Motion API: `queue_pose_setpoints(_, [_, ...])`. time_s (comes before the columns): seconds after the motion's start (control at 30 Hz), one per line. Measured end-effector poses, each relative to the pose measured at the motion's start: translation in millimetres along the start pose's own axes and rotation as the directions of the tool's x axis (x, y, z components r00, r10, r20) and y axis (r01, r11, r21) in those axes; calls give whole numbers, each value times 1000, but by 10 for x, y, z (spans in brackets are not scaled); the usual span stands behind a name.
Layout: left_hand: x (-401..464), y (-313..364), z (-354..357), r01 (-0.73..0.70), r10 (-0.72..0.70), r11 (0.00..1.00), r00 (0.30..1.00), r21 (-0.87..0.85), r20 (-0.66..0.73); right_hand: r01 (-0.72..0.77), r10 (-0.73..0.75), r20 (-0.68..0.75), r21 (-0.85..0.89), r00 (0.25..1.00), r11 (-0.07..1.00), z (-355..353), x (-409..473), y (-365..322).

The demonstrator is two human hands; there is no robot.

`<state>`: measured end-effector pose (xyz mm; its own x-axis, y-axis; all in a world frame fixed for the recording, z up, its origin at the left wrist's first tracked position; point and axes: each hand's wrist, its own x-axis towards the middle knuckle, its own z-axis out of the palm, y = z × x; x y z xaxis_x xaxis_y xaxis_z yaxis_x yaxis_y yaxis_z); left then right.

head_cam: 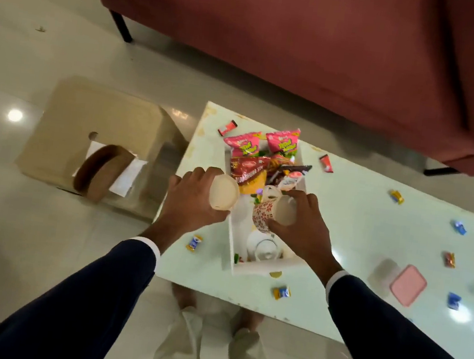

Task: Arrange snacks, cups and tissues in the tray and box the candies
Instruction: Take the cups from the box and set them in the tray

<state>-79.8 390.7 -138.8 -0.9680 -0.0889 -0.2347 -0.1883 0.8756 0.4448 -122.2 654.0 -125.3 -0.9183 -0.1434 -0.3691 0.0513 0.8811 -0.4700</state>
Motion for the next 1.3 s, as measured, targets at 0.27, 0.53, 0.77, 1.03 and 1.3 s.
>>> queue_pose_setpoints(0.27, [78, 632, 729, -24, 20, 999, 991, 26, 132, 14, -9, 54, -99, 998, 995, -10, 212, 783])
queue_pose_setpoints(0.53, [153, 851, 1024, 3, -20, 991, 992, 136, 122, 94, -84, 64, -184, 994, 978, 34, 378, 932])
queue_pose_setpoints(0.77, [178, 866, 1117, 11, -41, 984, 986, 180, 161, 59, -53, 36, -199, 998, 978, 80, 476, 896])
queue_pose_setpoints(1.03, [96, 776, 1209, 18, -54, 974, 987, 228, 152, 71, -65, 34, -240, 997, 968, 171, 492, 836])
queue_pose_setpoints(1.3, [87, 733, 1223, 41, -77, 978, 981, 203, 177, 69, -59, 42, -286, 997, 956, 226, 518, 760])
